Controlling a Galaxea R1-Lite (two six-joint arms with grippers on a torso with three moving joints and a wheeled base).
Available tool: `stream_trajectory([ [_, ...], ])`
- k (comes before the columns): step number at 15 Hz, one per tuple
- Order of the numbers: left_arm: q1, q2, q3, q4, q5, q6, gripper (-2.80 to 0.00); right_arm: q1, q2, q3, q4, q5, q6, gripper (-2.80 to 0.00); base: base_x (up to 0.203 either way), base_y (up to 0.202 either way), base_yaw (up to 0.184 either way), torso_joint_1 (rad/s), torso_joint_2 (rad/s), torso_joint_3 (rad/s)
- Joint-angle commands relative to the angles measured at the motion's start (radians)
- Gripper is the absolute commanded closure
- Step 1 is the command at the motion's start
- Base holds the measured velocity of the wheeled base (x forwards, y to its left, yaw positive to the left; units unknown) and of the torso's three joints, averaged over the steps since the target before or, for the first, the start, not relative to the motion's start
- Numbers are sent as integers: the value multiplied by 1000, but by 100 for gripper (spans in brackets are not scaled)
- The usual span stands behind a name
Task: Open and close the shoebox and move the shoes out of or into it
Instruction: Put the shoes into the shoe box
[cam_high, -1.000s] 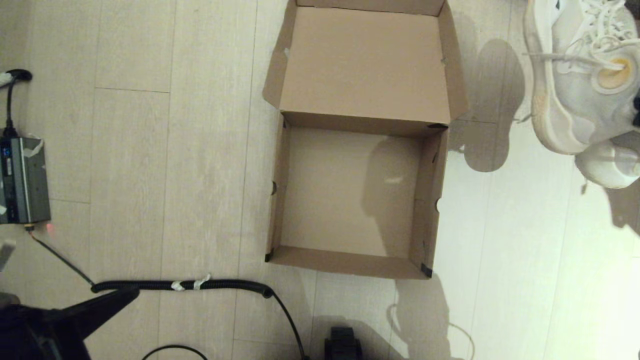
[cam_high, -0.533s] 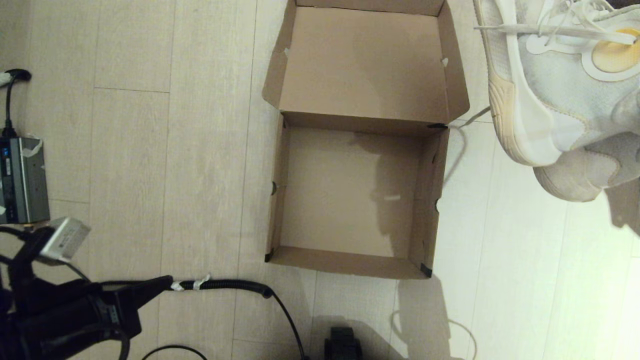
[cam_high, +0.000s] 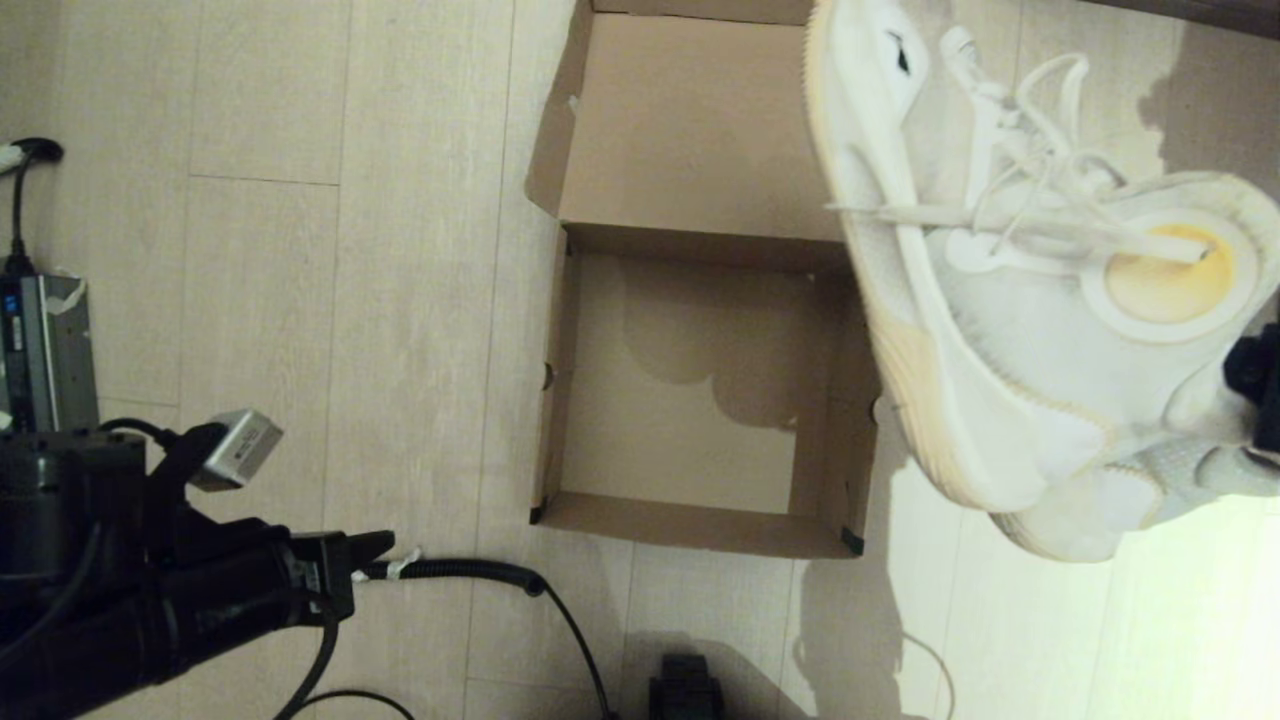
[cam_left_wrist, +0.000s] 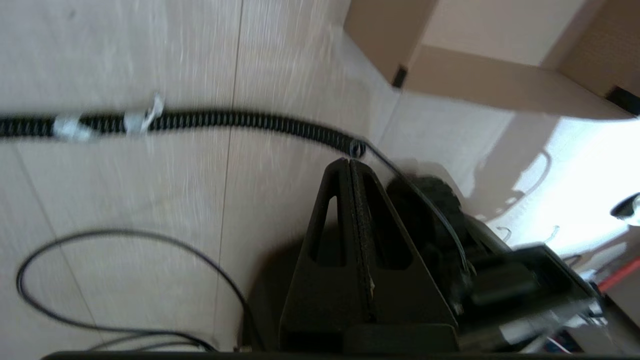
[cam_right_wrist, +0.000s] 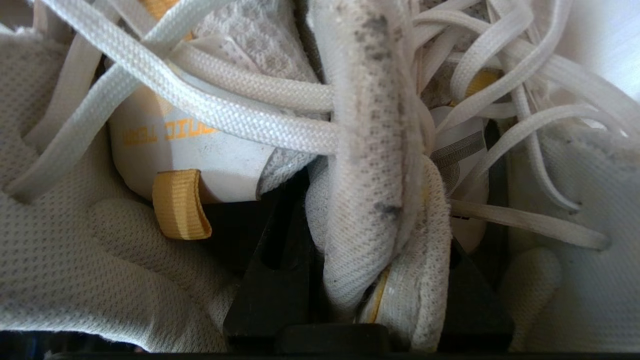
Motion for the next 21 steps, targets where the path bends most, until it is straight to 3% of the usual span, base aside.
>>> stream_trajectory([
  [1, -29, 115, -19, -35, 24, 5, 0, 58, 1, 73, -30, -5, -1, 0, 0, 0, 0, 0, 0, 0],
  [3, -44, 172, -38, -71, 41, 18, 0, 115, 35, 168, -110, -37, -5, 0, 0, 0, 0, 0, 0, 0],
  [7, -65, 198, -110, -82, 43, 25, 0, 136, 191, 278, -360, -84, -5, 0, 0, 0, 0, 0, 0, 0],
  [21, -55, 70, -175, -93, 92, 21, 0, 163, 730, 310, -951, -235, -90, 0, 0, 0, 0, 0, 0, 0],
])
